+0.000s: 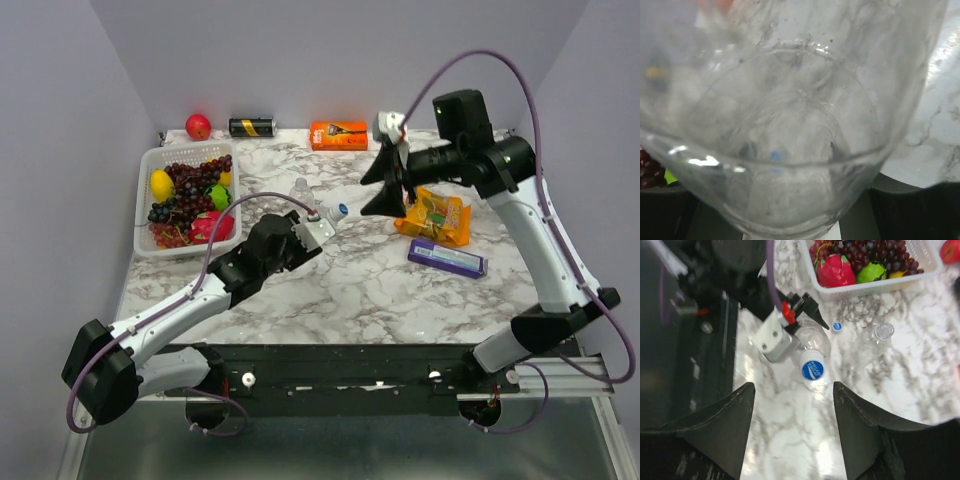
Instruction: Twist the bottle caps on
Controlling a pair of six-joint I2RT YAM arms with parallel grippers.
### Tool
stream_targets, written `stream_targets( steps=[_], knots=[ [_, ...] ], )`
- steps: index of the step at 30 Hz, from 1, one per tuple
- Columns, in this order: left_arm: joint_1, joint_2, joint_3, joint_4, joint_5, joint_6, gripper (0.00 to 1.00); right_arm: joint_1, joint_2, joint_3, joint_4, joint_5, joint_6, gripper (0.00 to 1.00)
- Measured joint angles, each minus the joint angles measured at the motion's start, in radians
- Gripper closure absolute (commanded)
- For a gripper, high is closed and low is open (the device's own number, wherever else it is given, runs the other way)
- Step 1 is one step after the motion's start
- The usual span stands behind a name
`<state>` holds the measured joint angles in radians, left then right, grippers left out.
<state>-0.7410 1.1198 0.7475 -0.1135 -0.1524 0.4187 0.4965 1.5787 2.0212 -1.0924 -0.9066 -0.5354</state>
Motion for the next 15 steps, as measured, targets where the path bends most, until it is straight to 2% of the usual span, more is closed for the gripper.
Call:
stream_targets(
  steps=[4,7,15],
  knots=[
    [0.000,-0.028,-0.002,-0.042,0.162,0.076,1.00,0.021,-0.172,-0.242,-0.007,0.010,-0.388,0.29],
    [0.000,-0.032,-0.002,-0.071,0.261,0.124,1.00,0.051,-0.233,-0.336,-0.006,0.027,-0.605,0.29],
    [0.000,-0.021,0.025,-0.125,0.381,0.187,1.00,0.126,-0.244,-0.394,-0.015,0.048,-0.955,0.33]
  ],
)
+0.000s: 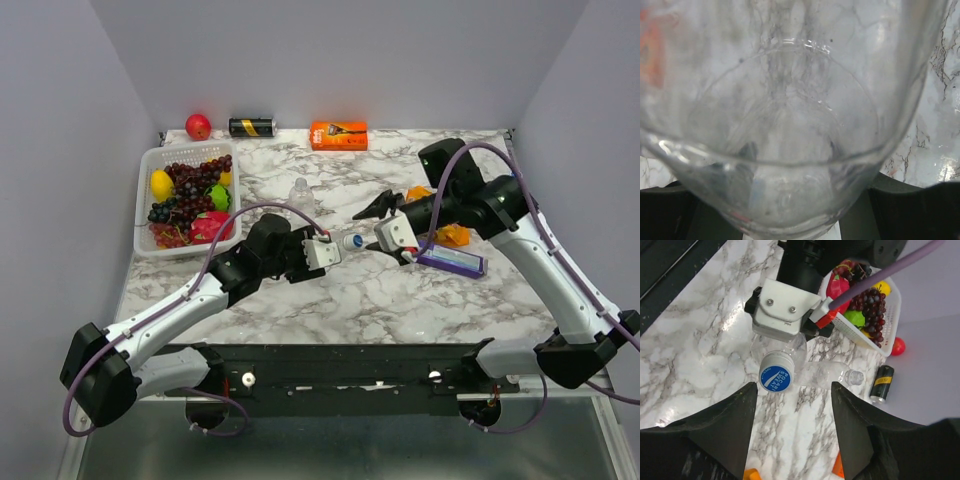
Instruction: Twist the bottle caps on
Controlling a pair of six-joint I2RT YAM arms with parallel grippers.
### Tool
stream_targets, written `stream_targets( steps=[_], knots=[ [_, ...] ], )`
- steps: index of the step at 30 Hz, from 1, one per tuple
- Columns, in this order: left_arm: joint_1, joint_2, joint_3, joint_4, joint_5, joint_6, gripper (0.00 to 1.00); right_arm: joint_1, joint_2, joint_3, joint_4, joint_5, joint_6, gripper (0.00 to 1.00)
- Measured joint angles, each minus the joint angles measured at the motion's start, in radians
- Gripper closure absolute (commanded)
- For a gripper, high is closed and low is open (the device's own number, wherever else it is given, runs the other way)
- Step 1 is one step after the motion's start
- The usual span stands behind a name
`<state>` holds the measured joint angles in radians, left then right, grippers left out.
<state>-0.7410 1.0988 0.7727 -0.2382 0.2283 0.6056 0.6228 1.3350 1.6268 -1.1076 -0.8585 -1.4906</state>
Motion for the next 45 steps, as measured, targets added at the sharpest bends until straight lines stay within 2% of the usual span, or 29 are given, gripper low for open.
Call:
stream_targets(
  steps=[7,18,20,27,29,30,32,35,37,39,41,44,45],
  knots=[
    [0.000,0.000,0.005,-0.005,0.018,0.008,1.00,0.046,0.003,-0.008,-0.083,0.013,-0.203,0.37],
    [0.000,0.000,0.005,-0.007,0.019,0.014,1.00,0.064,0.062,-0.008,-0.115,0.032,-0.269,0.54],
    [0.000,0.000,0.005,-0.013,0.019,0.019,1.00,0.064,0.066,-0.008,-0.111,0.034,-0.269,0.58],
    [0.006,0.001,0.005,-0.011,0.019,0.019,1.00,0.064,0.066,-0.008,-0.075,0.043,-0.213,0.85],
    [0.008,0.001,0.005,-0.006,0.017,0.013,1.00,0.064,0.069,-0.008,-0.040,0.048,-0.119,0.89],
    [0.010,0.001,0.003,0.004,0.006,0.002,1.00,0.064,0.077,0.001,-0.029,0.052,-0.060,0.94],
    [0.011,0.001,-0.003,0.033,-0.034,-0.030,1.00,0.064,0.129,0.071,-0.020,0.067,0.093,1.00],
    [0.010,0.003,-0.008,0.112,-0.225,-0.103,1.00,0.051,0.264,0.255,-0.004,0.122,0.425,1.00],
    [0.006,0.014,-0.008,0.176,-0.400,-0.134,1.00,0.025,0.377,0.409,0.005,0.137,0.686,1.00],
    [0.000,0.039,-0.007,0.240,-0.544,-0.140,1.00,-0.005,0.496,0.560,-0.003,0.117,0.946,0.99],
    [-0.004,0.073,-0.003,0.283,-0.671,-0.126,1.00,-0.038,0.571,0.625,0.015,0.084,1.157,0.99],
    [-0.022,0.135,-0.002,0.312,-0.802,-0.056,1.00,-0.080,0.617,0.604,0.020,0.058,1.347,0.91],
    [-0.026,0.146,-0.003,0.320,-0.829,-0.036,1.00,-0.089,0.630,0.604,0.015,0.050,1.385,0.81]
  ],
)
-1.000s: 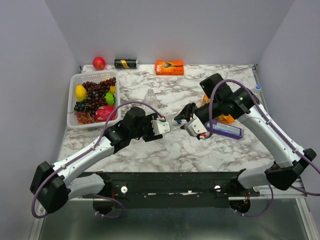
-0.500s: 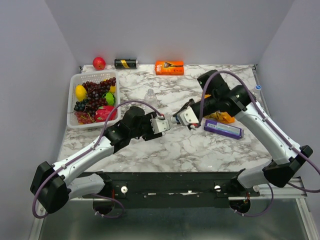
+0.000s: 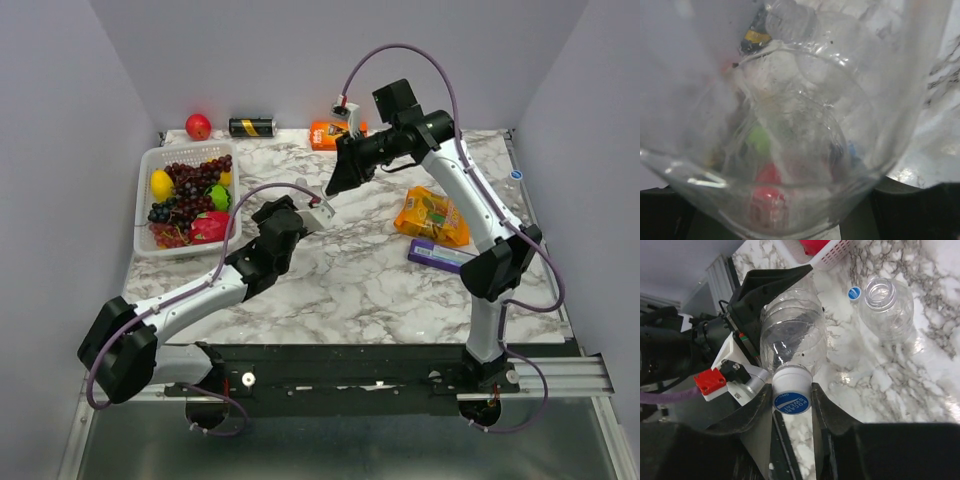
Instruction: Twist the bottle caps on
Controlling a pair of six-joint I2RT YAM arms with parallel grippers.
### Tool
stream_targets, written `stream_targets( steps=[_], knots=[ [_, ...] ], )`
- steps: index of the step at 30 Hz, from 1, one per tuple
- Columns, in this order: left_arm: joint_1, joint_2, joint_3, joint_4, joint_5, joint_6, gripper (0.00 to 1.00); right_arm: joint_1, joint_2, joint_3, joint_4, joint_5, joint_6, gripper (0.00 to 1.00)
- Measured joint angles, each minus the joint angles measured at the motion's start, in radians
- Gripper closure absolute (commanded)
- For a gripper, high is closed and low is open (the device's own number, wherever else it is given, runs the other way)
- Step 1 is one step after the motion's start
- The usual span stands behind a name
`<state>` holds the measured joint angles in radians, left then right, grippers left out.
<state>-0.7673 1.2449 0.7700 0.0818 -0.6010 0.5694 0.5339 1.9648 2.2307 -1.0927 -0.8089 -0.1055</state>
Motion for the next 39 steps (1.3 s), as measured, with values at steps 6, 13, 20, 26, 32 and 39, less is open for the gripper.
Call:
stream_targets(
  steps=[6,13,20,26,32,39],
  knots=[
    [-0.011,-0.017,-0.004,0.024,-0.021,0.042,1.00,-0.040,0.012,0.015,0.002,-0.098,0.143,0.36],
    [-0.017,-0.071,0.000,-0.134,0.232,0.026,1.00,-0.108,-0.224,-0.136,0.051,-0.185,-0.177,0.34],
    [0.002,-0.082,0.030,-0.346,0.581,0.092,1.00,0.024,-0.739,-0.673,0.058,-0.106,-0.921,0.33],
    [0.012,-0.071,0.101,-0.433,0.737,0.136,1.00,0.100,-0.742,-0.790,0.074,0.011,-1.229,0.35],
    [0.013,-0.069,0.125,-0.472,0.808,0.159,1.00,0.129,-0.689,-0.793,0.115,0.065,-1.319,0.43],
    [0.024,-0.069,0.125,-0.481,0.822,0.154,1.00,0.142,-0.685,-0.793,0.119,0.074,-1.336,0.60]
  ],
)
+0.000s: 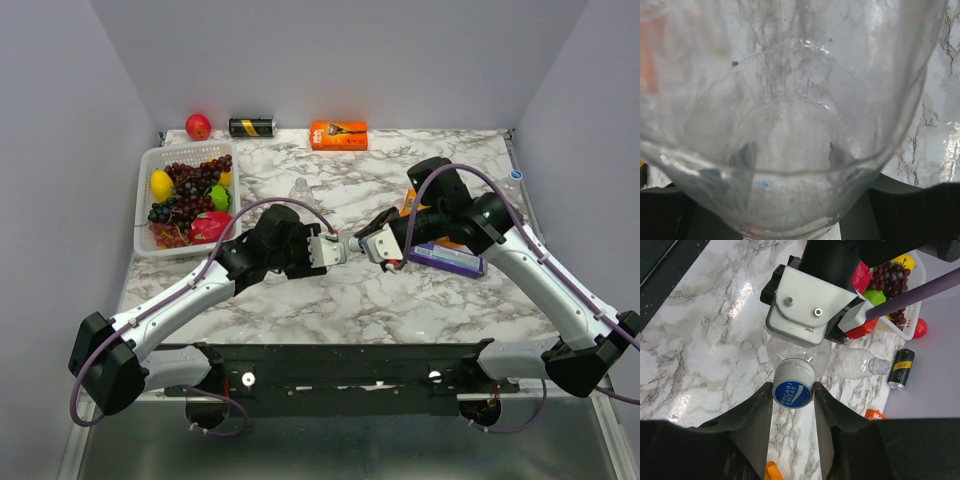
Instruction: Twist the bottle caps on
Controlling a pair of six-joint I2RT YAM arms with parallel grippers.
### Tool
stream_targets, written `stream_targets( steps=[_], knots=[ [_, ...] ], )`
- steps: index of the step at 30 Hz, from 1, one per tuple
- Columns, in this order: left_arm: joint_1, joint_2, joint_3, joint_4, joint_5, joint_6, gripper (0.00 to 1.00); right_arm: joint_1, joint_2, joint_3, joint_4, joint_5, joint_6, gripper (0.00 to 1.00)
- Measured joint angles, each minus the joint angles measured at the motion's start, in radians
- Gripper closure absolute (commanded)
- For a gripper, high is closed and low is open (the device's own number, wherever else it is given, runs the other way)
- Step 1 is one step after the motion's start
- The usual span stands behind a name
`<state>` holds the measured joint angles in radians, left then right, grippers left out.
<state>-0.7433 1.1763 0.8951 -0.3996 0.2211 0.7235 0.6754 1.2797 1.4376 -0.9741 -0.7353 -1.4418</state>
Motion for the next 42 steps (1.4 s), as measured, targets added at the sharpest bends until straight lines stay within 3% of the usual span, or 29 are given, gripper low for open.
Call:
stream_targets(
  steps=[2,3,7,10,15,19,22,26,29,30,33,35,39,42],
  knots=[
    [0.002,0.000,0.000,0.001,0.000,-0.005,1.00,0.000,0.000,0.000,0.000,-0.001,0.000,0.68],
    [0.002,0.000,0.000,0.001,0.001,-0.008,1.00,0.000,0.000,0.000,0.003,-0.001,0.000,0.76],
    [0.002,0.000,-0.001,0.006,0.000,-0.031,1.00,0.000,0.005,0.002,0.021,-0.004,0.056,0.87],
    [0.003,-0.002,-0.018,0.067,-0.063,-0.086,1.00,-0.004,0.051,0.054,0.064,0.035,0.283,0.92],
    [-0.024,-0.005,-0.096,0.366,-0.488,-0.109,1.00,-0.047,0.301,0.376,0.038,0.097,0.787,0.94],
    [-0.037,0.035,-0.171,0.675,-0.745,0.067,1.00,-0.100,0.444,0.547,0.008,0.053,1.139,0.94],
    [-0.047,0.043,-0.263,0.904,-0.812,0.286,1.00,-0.153,0.500,0.563,-0.003,-0.055,1.376,0.94],
    [-0.061,0.042,-0.404,1.212,-0.746,0.603,1.00,-0.217,0.587,0.561,0.044,-0.238,1.617,0.94],
    [-0.119,0.042,-0.481,1.319,-0.633,0.758,1.00,-0.241,0.629,0.550,0.126,-0.318,1.720,0.83],
    [-0.129,0.042,-0.485,1.324,-0.623,0.777,1.00,-0.245,0.633,0.546,0.141,-0.333,1.743,0.68],
    [-0.134,0.036,-0.476,1.326,-0.616,0.784,1.00,-0.261,0.628,0.546,0.177,-0.359,1.775,0.49],
    [-0.133,0.013,-0.463,1.270,-0.621,0.745,1.00,-0.271,0.623,0.565,0.188,-0.361,1.762,0.45],
    [-0.126,-0.094,-0.346,0.849,-0.559,0.536,1.00,-0.305,0.600,0.661,0.166,-0.346,1.547,0.37],
    [-0.091,-0.127,-0.189,0.509,-0.383,0.348,1.00,-0.325,0.453,0.565,0.144,-0.330,1.247,0.34]
  ],
)
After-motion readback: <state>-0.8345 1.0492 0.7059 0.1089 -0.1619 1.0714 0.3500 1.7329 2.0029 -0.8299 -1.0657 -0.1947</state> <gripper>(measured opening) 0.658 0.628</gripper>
